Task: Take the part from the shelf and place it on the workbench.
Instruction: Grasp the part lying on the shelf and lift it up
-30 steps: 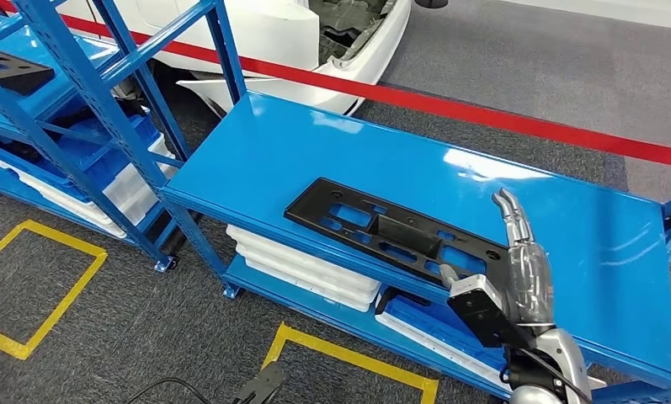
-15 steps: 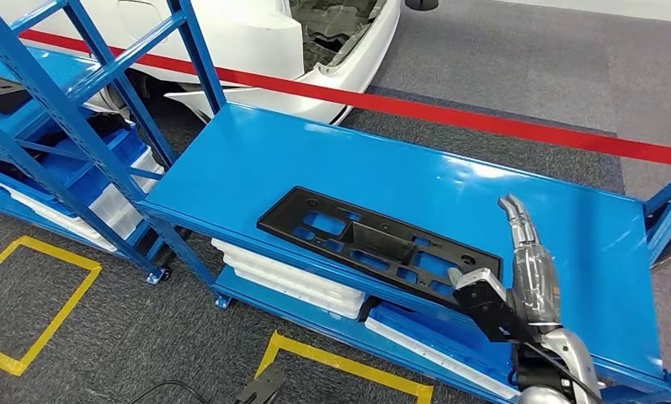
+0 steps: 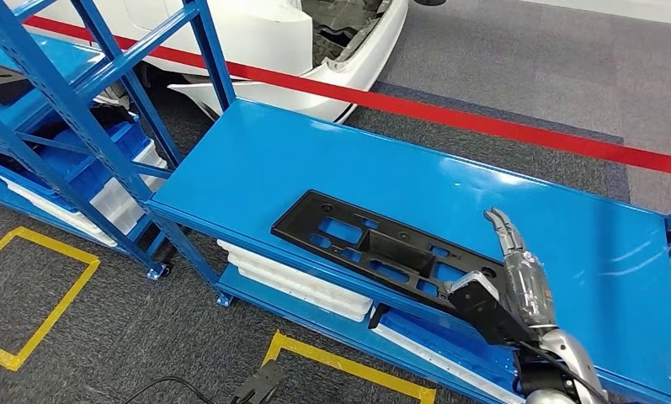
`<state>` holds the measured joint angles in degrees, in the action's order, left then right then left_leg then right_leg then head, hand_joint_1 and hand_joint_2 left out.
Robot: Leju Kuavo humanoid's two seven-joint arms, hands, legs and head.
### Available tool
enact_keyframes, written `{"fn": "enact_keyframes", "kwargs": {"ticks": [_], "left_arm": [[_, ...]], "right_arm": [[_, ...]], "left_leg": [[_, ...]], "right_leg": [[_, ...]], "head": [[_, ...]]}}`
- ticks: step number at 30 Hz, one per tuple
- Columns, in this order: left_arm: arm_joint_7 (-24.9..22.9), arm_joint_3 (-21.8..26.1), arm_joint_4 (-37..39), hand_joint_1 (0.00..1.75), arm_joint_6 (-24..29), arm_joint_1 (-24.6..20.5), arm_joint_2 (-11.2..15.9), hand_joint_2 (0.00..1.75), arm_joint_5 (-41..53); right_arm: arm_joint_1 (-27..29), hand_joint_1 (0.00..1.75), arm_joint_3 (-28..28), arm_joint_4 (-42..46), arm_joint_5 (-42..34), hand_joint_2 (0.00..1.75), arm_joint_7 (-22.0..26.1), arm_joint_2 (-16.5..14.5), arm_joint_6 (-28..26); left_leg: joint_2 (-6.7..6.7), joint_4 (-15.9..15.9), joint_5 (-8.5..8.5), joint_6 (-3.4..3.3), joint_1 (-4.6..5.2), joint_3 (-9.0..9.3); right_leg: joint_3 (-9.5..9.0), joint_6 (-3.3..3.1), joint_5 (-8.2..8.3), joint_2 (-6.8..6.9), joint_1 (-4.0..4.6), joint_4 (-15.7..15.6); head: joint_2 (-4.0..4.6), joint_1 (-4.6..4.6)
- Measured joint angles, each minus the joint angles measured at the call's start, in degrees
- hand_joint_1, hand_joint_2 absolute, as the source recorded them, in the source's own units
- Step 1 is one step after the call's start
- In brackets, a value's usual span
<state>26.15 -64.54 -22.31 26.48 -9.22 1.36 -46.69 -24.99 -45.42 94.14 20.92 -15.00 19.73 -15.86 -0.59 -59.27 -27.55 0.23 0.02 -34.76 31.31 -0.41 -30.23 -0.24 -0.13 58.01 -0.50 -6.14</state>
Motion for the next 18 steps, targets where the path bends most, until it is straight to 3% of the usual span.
{"fn": "enact_keyframes", "kwargs": {"ticks": [18], "left_arm": [[-0.8, 0.0, -0.1, 0.00, 0.6, 0.0, 0.0, 0.00, -1.0]], "right_arm": [[-2.1, 0.00, -3.8, -0.2, -3.0, 1.75, 1.4, 0.0, 12.1]], "left_leg": [[0.01, 0.2, -0.03, -0.05, -0.13, 0.46]], "right_leg": [[-0.26, 0.11, -0.02, 0.00, 0.02, 0.0]], "head": [[0.00, -0.02]]}}
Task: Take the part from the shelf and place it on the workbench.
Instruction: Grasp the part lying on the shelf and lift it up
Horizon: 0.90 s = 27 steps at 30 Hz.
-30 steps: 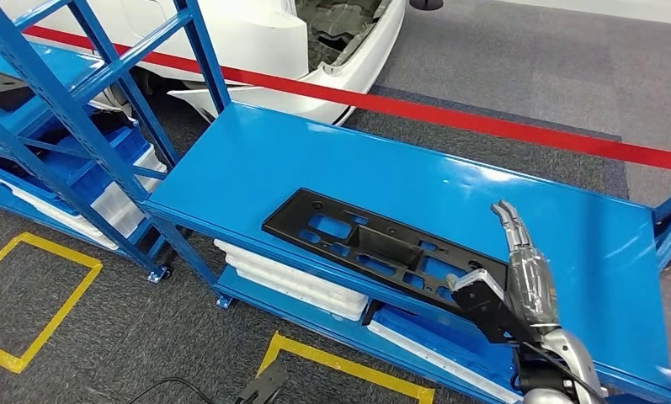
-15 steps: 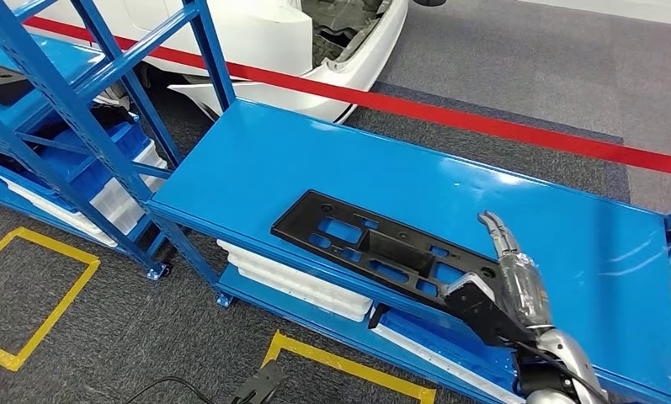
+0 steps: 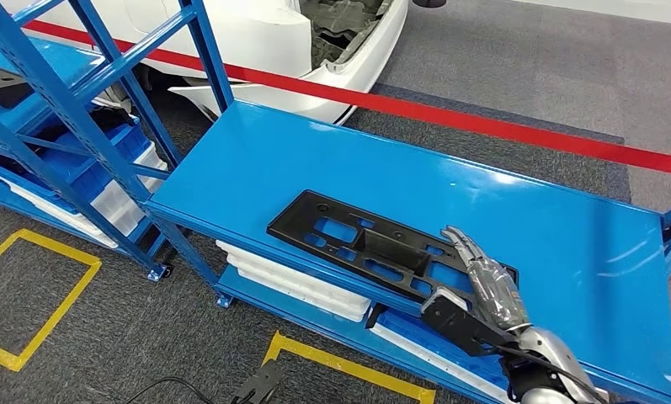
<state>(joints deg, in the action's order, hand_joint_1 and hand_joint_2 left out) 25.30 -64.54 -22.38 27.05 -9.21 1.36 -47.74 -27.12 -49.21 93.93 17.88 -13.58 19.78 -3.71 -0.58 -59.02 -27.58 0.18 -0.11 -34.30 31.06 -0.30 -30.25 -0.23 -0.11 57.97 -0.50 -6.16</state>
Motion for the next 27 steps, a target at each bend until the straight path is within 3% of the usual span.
{"fn": "enact_keyframes", "kwargs": {"ticks": [13, 27], "left_arm": [[-0.9, 0.0, 0.0, 0.00, 0.5, -0.1, 0.0, 0.00, 0.2], [-0.8, 0.0, 0.0, 0.00, 2.2, 0.0, -0.3, 0.00, -0.1]], "right_arm": [[-0.2, 0.00, -3.2, 0.0, 0.3, 1.75, -0.4, 0.0, 3.7], [2.4, 0.00, -3.7, 0.6, 8.4, 1.75, -8.3, 1.4, 4.0]], "left_leg": [[0.01, 0.1, 0.01, 0.02, 0.02, 0.06], [0.02, 0.1, 0.00, 0.01, 0.03, 0.12]], "right_leg": [[0.00, -0.03, -0.03, -0.01, 0.01, 0.0], [-0.01, -0.02, -0.03, -0.02, 0.00, 0.0]], "head": [[0.00, 0.00], [0.00, 0.00]]}}
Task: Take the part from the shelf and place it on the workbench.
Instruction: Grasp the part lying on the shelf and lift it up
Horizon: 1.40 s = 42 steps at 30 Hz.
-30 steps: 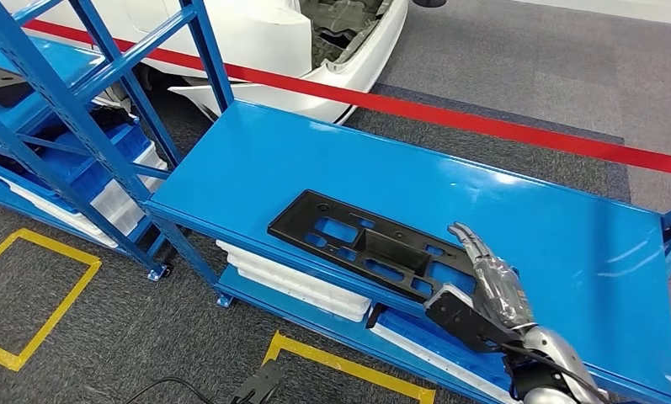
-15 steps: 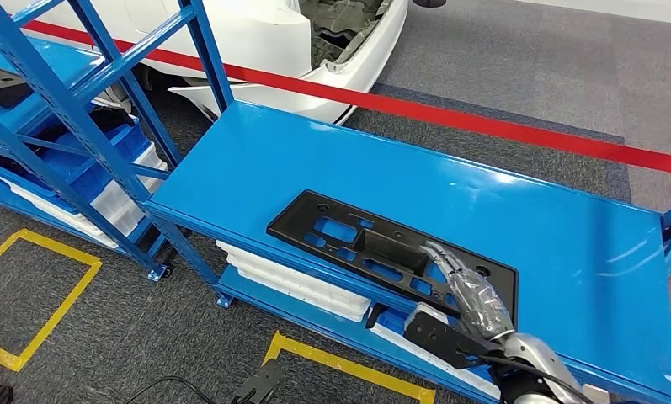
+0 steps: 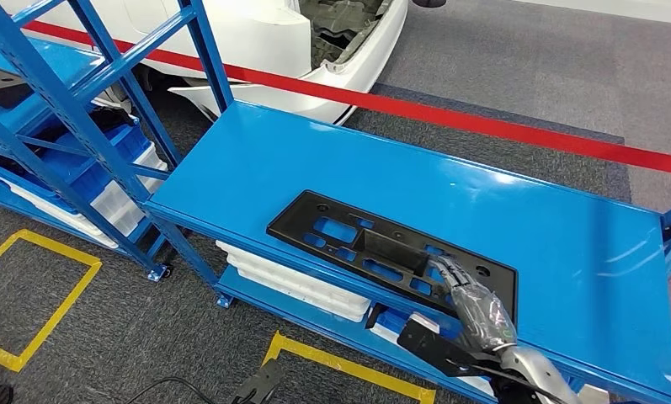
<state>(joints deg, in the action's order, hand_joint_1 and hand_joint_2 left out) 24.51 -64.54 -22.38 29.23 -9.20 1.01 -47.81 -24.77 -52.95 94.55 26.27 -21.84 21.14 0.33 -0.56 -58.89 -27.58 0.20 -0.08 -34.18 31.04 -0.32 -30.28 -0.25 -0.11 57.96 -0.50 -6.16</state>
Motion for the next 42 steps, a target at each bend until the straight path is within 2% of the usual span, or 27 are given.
{"fn": "enact_keyframes", "kwargs": {"ticks": [13, 24, 42], "left_arm": [[0.1, 0.3, 0.0, 0.00, 0.2, 0.2, -0.1, 0.00, -0.1], [0.0, 0.3, 0.0, 0.00, 0.1, 0.2, -0.2, 0.00, 0.3], [-1.0, 0.3, 0.0, 0.00, 0.1, -0.2, -0.4, 0.00, 1.2]], "right_arm": [[4.0, 0.00, 4.1, 3.4, 5.5, 1.75, -4.1, 2.3, 0.5], [6.0, 0.00, 6.6, 5.0, 9.0, 1.75, -5.0, 2.8, 1.6], [5.3, 0.00, 7.0, 3.6, 13.7, 1.75, -4.8, 2.7, 2.5]], "left_leg": [[0.03, 0.0, 0.00, 0.00, 0.00, 0.05], [0.04, 0.0, 0.00, 0.00, 0.00, 0.08], [0.03, 0.1, 0.00, 0.01, 0.00, 0.09]], "right_leg": [[-0.03, 0.00, 0.00, 0.00, 0.00, 0.0], [-0.05, 0.00, 0.00, -0.01, 0.00, 0.0], [-0.08, 0.01, -0.01, 0.00, 0.00, 0.0]], "head": [[0.00, 0.01], [0.00, 0.01], [0.00, 0.01]]}}
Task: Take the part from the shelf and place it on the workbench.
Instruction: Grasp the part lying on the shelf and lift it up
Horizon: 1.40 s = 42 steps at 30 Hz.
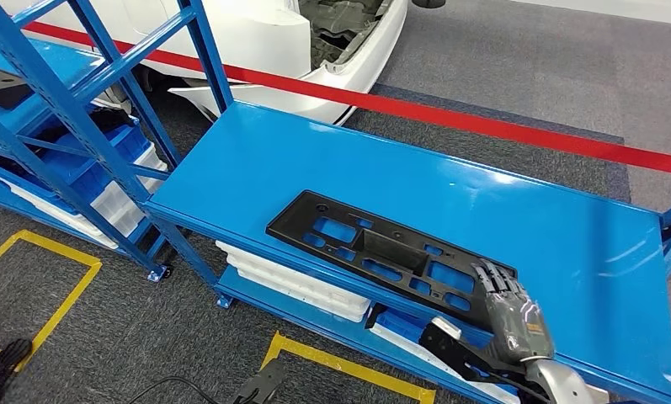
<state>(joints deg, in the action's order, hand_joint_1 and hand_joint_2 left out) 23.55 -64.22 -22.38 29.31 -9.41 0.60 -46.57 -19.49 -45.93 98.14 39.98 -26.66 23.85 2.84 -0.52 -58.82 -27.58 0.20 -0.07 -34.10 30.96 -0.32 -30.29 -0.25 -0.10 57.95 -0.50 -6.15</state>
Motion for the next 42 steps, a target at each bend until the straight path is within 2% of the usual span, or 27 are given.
{"fn": "enact_keyframes", "kwargs": {"ticks": [14, 42], "left_arm": [[-0.9, 0.0, 0.0, 0.00, 0.1, -0.3, -0.1, 0.00, 1.0], [-1.1, 0.0, 0.0, 0.00, 0.2, -0.4, -0.5, 0.00, 1.5]], "right_arm": [[-1.4, 0.00, -0.2, -5.7, 3.5, 1.75, 1.1, -1.2, -2.4], [-2.6, 0.00, -0.5, -14.6, 5.0, 1.75, 3.7, -4.3, -7.8]], "left_leg": [[-0.02, 0.0, 0.00, 0.00, 0.00, 0.01], [-0.02, 0.0, 0.00, 0.00, 0.00, 0.05]], "right_leg": [[-0.02, 0.00, 0.00, 0.00, 0.00, 0.0], [-0.06, 0.01, -0.01, 0.00, 0.00, 0.0]], "head": [[0.00, 0.00], [0.00, -0.01]]}}
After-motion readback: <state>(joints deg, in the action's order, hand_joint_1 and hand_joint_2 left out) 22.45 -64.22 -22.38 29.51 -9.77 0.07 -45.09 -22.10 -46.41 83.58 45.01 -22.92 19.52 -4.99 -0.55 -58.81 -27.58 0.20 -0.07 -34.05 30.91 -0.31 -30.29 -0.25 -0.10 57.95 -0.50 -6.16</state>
